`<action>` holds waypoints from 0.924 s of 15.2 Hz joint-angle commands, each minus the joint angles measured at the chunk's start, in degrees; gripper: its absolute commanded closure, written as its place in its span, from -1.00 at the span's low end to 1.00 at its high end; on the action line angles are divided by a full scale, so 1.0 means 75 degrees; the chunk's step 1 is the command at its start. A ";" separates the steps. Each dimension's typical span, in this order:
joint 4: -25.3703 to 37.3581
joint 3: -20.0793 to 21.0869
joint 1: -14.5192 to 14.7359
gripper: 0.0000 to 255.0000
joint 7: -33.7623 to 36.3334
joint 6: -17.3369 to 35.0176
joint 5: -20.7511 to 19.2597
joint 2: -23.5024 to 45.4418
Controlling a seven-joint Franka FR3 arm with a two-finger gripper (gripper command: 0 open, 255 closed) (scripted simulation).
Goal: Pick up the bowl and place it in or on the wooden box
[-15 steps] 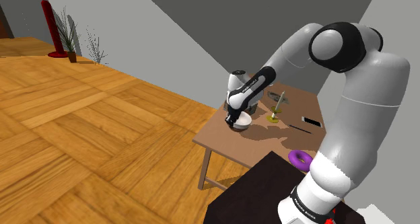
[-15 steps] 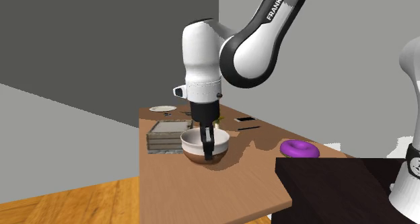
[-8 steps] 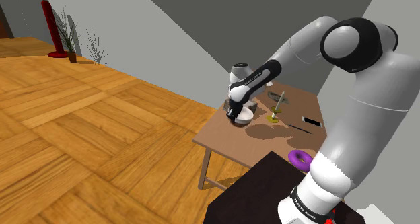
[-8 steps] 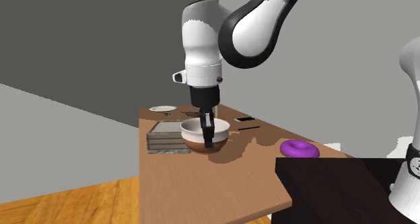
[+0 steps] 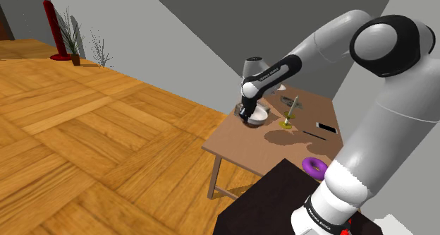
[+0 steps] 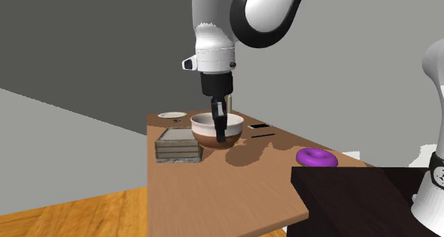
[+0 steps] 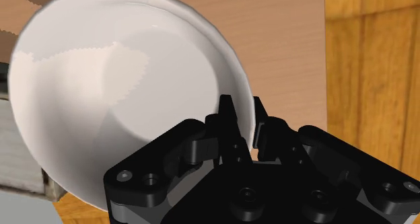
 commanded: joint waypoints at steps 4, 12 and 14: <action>0.0152 0.0013 0.0007 1.00 -0.0118 -0.0455 0.0085 -0.0311; 0.2330 -0.0383 -0.0572 1.00 -0.1375 -0.0887 0.0410 0.1244; 0.2965 -0.0441 -0.0728 1.00 -0.1669 -0.1055 0.0519 0.1670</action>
